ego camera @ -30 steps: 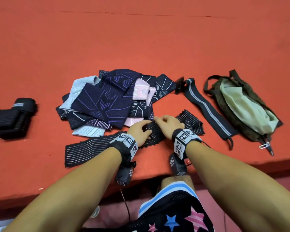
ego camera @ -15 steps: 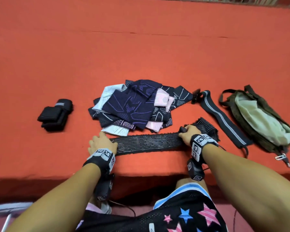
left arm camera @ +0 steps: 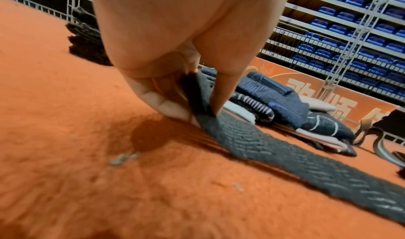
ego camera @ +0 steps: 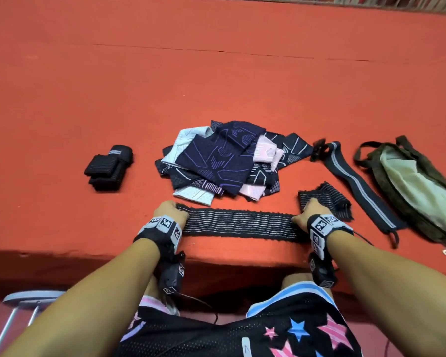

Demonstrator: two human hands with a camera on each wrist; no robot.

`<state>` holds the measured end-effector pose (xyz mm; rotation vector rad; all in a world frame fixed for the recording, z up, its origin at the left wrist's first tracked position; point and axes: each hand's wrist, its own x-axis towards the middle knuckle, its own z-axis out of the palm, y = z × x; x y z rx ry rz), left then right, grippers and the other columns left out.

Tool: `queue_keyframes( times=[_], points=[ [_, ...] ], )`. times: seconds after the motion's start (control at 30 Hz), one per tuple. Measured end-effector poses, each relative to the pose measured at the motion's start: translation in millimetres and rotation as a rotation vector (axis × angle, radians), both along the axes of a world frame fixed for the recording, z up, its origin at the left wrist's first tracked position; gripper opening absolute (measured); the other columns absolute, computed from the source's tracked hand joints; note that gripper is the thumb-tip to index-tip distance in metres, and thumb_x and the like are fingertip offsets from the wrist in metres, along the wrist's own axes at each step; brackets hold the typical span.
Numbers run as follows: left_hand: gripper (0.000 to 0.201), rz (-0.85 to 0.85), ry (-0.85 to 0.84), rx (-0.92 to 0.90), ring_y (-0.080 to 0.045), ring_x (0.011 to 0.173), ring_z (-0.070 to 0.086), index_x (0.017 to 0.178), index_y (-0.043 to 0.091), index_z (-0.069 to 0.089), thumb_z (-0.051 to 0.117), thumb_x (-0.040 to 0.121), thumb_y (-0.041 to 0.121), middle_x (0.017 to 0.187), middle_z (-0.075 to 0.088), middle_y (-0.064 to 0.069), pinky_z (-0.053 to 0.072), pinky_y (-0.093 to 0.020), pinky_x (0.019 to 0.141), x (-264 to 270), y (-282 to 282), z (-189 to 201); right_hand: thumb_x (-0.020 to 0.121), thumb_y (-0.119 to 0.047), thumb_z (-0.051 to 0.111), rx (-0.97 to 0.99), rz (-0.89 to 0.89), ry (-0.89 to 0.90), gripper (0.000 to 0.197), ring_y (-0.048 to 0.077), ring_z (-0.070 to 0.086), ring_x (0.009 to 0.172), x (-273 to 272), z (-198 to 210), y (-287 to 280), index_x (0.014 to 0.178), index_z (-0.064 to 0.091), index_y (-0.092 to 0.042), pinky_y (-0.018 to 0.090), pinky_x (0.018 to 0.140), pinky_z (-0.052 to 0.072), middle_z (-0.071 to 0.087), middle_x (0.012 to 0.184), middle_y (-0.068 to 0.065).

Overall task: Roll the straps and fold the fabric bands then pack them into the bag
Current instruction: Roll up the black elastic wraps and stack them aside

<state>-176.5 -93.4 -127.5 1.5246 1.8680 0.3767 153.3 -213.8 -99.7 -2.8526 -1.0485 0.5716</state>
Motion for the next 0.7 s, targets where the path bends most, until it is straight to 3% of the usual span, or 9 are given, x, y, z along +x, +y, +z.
queue_keyframes(
  times=[0.07,0.13,0.17,0.2,0.33,0.5,0.57,0.63,0.7],
  points=[
    [0.011,0.02,-0.081,-0.021,-0.03,0.084,0.07,0.084,0.01,0.073,0.073,0.08,0.02,0.086,0.075,-0.01,0.054,-0.034,0.075,-3,-1,-4,0.074,-0.039,0.077,0.025,0.157,-0.256,0.065,0.036,0.057,0.11,-14,-1,4,0.126,0.044,-0.017,0.04,0.087,0.049,0.056,0.122,0.016],
    [0.011,-0.001,-0.172,-0.027,-0.028,0.087,0.07,0.088,0.014,0.074,0.072,0.086,0.024,0.088,0.075,-0.008,0.053,-0.033,0.079,-5,-1,-11,0.073,-0.038,0.075,0.087,0.371,-0.505,0.059,0.035,0.052,0.108,-34,-2,11,0.123,0.05,-0.019,0.041,0.086,0.045,0.053,0.118,0.015],
    [0.011,-0.021,-0.219,-0.028,-0.028,0.09,0.07,0.091,0.014,0.074,0.07,0.088,0.024,0.091,0.075,-0.007,0.052,-0.033,0.082,-7,-3,-14,0.074,-0.038,0.073,0.145,0.424,-0.524,0.051,0.035,0.052,0.106,-45,-1,17,0.118,0.055,-0.019,0.041,0.084,0.045,0.054,0.114,0.014],
    [0.013,-0.035,-0.261,-0.027,-0.028,0.092,0.07,0.096,0.013,0.073,0.069,0.09,0.023,0.094,0.075,-0.008,0.052,-0.034,0.084,-8,-3,-16,0.076,-0.037,0.07,0.192,0.45,-0.442,0.041,0.035,0.054,0.104,-56,-2,24,0.112,0.058,-0.02,0.041,0.083,0.045,0.056,0.111,0.013],
    [0.02,-0.025,-0.388,-0.085,-0.026,0.097,0.07,0.106,0.012,0.073,0.066,0.093,0.025,0.099,0.075,-0.006,0.051,-0.033,0.091,-16,-4,-17,0.084,-0.034,0.067,0.214,0.484,0.243,0.01,0.024,0.066,0.087,-110,-7,54,0.088,0.06,-0.029,0.029,0.077,0.048,0.068,0.085,0.0],
    [0.011,0.039,-0.476,-0.141,-0.029,0.087,0.071,0.073,0.017,0.071,0.07,0.078,0.027,0.086,0.076,-0.011,0.054,-0.043,0.089,-23,-7,-12,0.086,-0.022,0.072,0.336,0.5,0.666,0.011,0.014,0.062,0.072,-178,-26,76,0.075,0.068,-0.023,0.032,0.078,0.051,0.066,0.071,-0.007],
    [0.014,0.048,-0.57,-0.156,-0.018,0.071,0.071,0.074,0.017,0.07,0.069,0.081,0.03,0.081,0.074,-0.009,0.057,-0.034,0.076,-22,-7,-10,0.09,-0.019,0.07,0.328,0.469,0.778,0.016,0.015,0.062,0.075,-193,-33,79,0.074,0.067,-0.023,0.036,0.084,0.053,0.068,0.073,-0.003],
    [0.024,0.061,-0.621,-0.193,-0.007,0.056,0.062,0.076,0.017,0.065,0.055,0.097,0.024,0.078,0.067,-0.001,0.046,-0.021,0.06,-20,-7,-7,0.096,-0.027,0.064,0.301,0.448,0.772,0.023,0.015,0.062,0.076,-200,-40,82,0.073,0.065,-0.022,0.03,0.082,0.049,0.069,0.076,-0.002],
    [0.03,0.022,-0.602,-0.188,-0.008,0.062,0.059,0.077,0.019,0.066,0.046,0.098,0.014,0.08,0.066,0.004,0.039,-0.02,0.061,-21,-8,-10,0.099,-0.043,0.055,0.283,0.406,0.786,0.039,0.015,0.059,0.072,-201,-42,84,0.073,0.067,-0.017,0.031,0.081,0.046,0.069,0.075,-0.001]
  ],
)
